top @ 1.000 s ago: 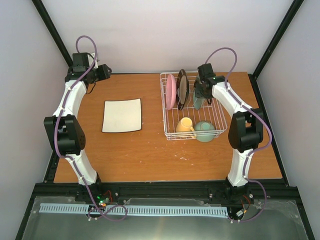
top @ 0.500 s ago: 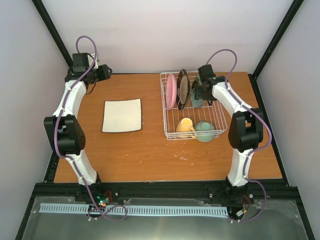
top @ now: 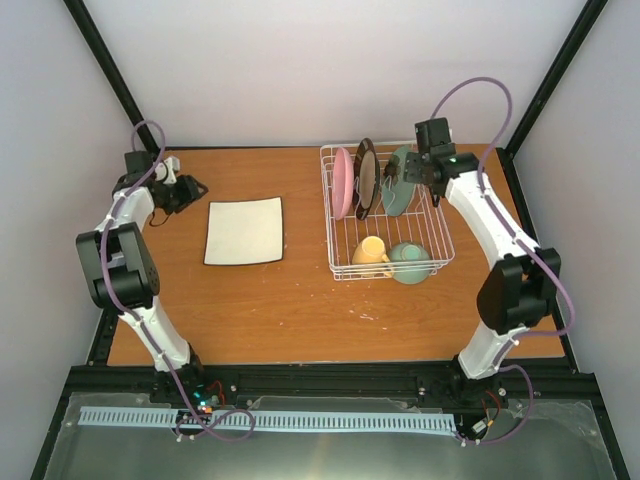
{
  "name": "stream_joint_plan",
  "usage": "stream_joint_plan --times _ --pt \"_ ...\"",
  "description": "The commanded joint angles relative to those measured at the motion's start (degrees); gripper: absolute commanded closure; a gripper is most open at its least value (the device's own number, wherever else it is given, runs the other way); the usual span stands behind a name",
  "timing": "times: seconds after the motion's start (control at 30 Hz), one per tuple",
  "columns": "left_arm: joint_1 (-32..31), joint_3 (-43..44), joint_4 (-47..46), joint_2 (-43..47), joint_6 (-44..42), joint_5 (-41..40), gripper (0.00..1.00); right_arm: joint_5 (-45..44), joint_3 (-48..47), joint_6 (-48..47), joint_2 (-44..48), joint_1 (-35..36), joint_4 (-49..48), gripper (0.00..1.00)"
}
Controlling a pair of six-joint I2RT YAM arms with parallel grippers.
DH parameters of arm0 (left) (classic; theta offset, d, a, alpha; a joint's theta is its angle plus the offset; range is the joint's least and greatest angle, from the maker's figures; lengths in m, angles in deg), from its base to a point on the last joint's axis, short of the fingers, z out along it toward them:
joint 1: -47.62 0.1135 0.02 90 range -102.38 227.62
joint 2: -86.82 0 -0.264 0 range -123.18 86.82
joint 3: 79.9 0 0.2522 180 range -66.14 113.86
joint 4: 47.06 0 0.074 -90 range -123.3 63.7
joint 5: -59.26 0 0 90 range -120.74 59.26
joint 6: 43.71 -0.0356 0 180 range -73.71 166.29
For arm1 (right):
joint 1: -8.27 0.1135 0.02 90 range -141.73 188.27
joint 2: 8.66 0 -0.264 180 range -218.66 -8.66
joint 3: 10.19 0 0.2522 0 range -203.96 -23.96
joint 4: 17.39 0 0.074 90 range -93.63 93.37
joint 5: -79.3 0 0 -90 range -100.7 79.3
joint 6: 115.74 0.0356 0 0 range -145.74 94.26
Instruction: Load the mixed dishes into the dish rack
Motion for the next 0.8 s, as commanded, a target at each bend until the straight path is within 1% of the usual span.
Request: stream_joint_plan --times 0.0,0.17,0.27,0.43,0.77 --pt "-0.51 2.74 5.55 -3.54 -3.99 2.14 0.53 -5.99 0.97 1.25 6.44 -0.59 -4.45 0.29" --pt "1.16 3.74 9.02 -8.64 -7.32 3.42 0.54 -4.89 -1.46 0.31 6.76 -2.49 -4.30 0.29" --pt "1.43 3.94 10.90 -10.98 -9.23 0.72 0.56 -3.33 -1.74 0.19 6.71 -2.85 -4.95 0.29" --pt "2.26 2.02 7.79 -10.87 -8.80 0.16 0.55 -1.84 -1.89 0.05 6.72 -3.31 -5.45 0.30" --pt "2.27 3.73 4.18 -16.48 -10.87 5.16 0.54 0.29 -2.46 -0.30 6.02 -4.30 -5.12 0.30"
